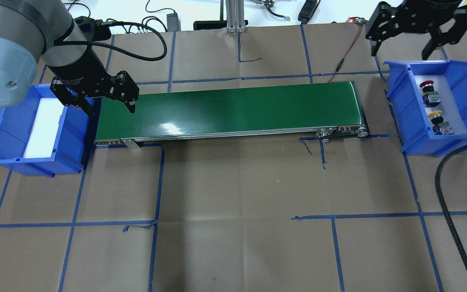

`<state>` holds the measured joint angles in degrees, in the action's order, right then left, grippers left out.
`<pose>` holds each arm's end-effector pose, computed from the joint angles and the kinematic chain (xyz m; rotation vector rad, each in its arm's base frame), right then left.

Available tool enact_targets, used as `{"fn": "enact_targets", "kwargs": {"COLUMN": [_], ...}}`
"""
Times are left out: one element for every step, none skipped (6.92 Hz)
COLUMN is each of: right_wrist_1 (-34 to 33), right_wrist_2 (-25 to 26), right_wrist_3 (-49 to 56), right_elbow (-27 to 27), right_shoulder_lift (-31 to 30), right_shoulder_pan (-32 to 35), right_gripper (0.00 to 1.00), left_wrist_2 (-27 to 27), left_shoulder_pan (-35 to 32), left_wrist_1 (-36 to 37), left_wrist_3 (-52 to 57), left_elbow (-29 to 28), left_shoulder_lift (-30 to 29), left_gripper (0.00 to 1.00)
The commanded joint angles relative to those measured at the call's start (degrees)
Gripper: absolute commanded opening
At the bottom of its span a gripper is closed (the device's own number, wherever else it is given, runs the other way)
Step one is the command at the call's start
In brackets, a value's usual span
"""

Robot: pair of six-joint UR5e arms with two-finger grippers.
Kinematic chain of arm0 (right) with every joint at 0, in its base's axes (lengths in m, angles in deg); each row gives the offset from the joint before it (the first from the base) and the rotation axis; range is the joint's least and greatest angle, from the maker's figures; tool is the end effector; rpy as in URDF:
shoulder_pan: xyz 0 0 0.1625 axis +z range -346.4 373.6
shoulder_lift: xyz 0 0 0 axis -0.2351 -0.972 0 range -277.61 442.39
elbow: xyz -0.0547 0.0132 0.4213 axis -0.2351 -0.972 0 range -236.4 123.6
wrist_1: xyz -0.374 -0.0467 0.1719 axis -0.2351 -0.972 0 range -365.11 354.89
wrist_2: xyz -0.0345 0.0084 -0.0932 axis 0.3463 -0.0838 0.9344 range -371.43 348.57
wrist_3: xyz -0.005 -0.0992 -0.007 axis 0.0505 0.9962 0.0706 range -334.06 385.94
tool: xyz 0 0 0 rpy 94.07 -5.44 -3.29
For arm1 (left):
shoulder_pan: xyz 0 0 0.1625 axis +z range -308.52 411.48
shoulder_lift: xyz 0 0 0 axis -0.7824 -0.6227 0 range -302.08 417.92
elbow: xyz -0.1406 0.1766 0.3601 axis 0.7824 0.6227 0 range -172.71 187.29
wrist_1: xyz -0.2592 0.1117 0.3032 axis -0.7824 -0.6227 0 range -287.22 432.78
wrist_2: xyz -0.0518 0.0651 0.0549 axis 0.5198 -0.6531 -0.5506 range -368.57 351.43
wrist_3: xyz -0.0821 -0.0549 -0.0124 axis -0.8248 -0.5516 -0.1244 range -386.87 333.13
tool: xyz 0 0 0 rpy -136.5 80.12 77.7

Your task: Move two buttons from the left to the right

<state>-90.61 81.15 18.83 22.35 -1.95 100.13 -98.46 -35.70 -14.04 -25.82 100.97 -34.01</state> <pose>0.0963 -0.5406 0.5261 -0.2864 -3.0838 0.0315 -0.1088 -0.5060 0.4452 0.0484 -3.1371 -0.0664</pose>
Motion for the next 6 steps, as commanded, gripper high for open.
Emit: {"fn": "enact_targets", "kwargs": {"right_wrist_1": [0.50,0.51,-0.62,-2.72,-4.83,-4.85], "right_wrist_2": [0.06,-0.03,-0.38,-0.38,-0.38,-0.38], "right_wrist_3": [-2.99,-2.99,-3.08,-2.82,-2.82,-2.29], "right_elbow": [1.22,5.32,9.80,11.67,11.86,11.86], "right_shoulder_lift": [-0.30,-0.65,-3.35,-5.81,-6.79,-7.07], "right_shoulder_pan": [7.58,8.38,8.39,8.39,8.47,8.48], "right_gripper": [1.00,1.00,1.00,1.00,1.00,1.00], "left_wrist_2": [-0.02,-0.02,-0.02,-0.02,-0.02,-0.02], "left_shoulder_pan": [0.00,0.00,0.00,0.00,0.00,0.00], "left_wrist_1": [-0.02,-0.02,-0.02,-0.02,-0.02,-0.02], "left_wrist_3": [0.00,0.00,0.00,0.00,0.00,0.00], "left_elbow": [0.02,-0.07,0.02,0.02,0.02,0.02], "left_shoulder_lift": [0.00,0.00,0.00,0.08,0.00,0.08], "left_gripper": [1.00,1.00,1.00,1.00,1.00,1.00]}}
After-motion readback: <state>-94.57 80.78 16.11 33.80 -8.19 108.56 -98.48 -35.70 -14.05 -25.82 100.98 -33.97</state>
